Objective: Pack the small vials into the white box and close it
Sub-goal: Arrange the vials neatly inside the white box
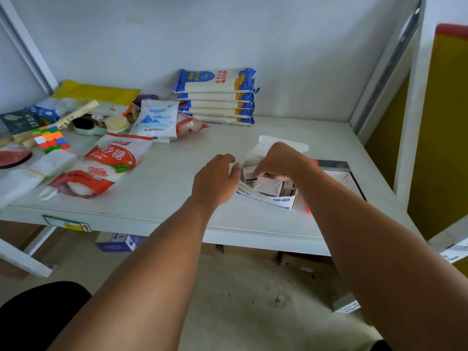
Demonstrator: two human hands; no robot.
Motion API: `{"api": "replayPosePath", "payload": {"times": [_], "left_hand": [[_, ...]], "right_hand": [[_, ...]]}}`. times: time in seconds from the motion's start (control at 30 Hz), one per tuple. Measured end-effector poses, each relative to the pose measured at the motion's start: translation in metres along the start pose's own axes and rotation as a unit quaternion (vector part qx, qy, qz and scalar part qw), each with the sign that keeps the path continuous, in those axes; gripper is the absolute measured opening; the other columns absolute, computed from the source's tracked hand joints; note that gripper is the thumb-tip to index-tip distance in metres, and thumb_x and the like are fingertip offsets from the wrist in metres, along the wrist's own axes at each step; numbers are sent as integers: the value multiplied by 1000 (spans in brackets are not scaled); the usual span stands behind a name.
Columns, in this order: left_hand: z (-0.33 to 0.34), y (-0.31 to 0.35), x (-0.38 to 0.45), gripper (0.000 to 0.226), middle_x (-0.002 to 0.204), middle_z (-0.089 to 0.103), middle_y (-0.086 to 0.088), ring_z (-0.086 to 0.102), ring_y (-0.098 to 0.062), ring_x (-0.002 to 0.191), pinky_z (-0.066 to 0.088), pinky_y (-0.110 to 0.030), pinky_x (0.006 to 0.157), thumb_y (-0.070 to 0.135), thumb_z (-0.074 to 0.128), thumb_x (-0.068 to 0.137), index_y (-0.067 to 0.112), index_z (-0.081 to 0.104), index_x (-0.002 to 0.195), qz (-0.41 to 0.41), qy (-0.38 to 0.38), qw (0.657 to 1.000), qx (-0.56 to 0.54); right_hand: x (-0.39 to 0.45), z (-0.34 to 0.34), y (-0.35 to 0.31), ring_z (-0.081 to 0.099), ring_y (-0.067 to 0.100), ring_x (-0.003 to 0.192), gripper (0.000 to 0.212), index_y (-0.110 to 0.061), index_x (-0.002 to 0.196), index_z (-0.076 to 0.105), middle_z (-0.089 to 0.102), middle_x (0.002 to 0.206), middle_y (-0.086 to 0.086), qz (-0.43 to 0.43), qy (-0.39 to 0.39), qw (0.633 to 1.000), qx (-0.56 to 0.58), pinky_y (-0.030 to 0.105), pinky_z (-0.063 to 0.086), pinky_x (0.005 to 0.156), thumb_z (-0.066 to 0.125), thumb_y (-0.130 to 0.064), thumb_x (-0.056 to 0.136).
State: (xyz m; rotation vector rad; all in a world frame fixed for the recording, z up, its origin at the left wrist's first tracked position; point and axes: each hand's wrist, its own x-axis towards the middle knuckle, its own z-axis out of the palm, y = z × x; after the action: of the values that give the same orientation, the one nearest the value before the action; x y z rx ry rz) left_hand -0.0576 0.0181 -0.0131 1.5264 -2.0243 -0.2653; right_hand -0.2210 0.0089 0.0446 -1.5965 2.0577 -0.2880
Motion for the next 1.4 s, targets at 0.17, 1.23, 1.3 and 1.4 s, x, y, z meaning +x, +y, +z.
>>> {"api": "replayPosePath", "payload": {"times": [0.17,1.23,1.3,1.4], "left_hand": [[-3,3,2,34,127,61,-2,62,-22,104,50,-30,81,33,43,98,18,55,126,16,-9,1000,19],[-7,-1,5,45,144,45,1,55,-24,118,50,-46,95,27,42,94,26,42,138,-21,-101,993,-57],[-7,-1,6,45,142,46,1,56,-23,115,51,-46,93,26,43,93,25,42,137,-25,-101,992,-65],[-7,-3,3,42,135,50,1,57,-23,110,52,-41,86,24,40,92,25,44,134,-10,-97,993,-70]], "right_hand": [[-15,-10,-10,44,16,49,28,-14,72,55,51,62,2,-12,-106,987,-121,25,36,50,76,-33,75],[-16,32,-8,57,23,79,30,-15,105,58,56,88,3,-124,112,965,-202,33,51,69,70,-28,82],[-15,35,-10,57,23,77,31,-15,107,59,57,88,4,-124,150,957,-216,32,50,66,72,-28,82],[-11,38,-9,57,23,80,33,-14,109,57,60,95,6,-124,122,965,-195,33,53,72,72,-28,83]]}}
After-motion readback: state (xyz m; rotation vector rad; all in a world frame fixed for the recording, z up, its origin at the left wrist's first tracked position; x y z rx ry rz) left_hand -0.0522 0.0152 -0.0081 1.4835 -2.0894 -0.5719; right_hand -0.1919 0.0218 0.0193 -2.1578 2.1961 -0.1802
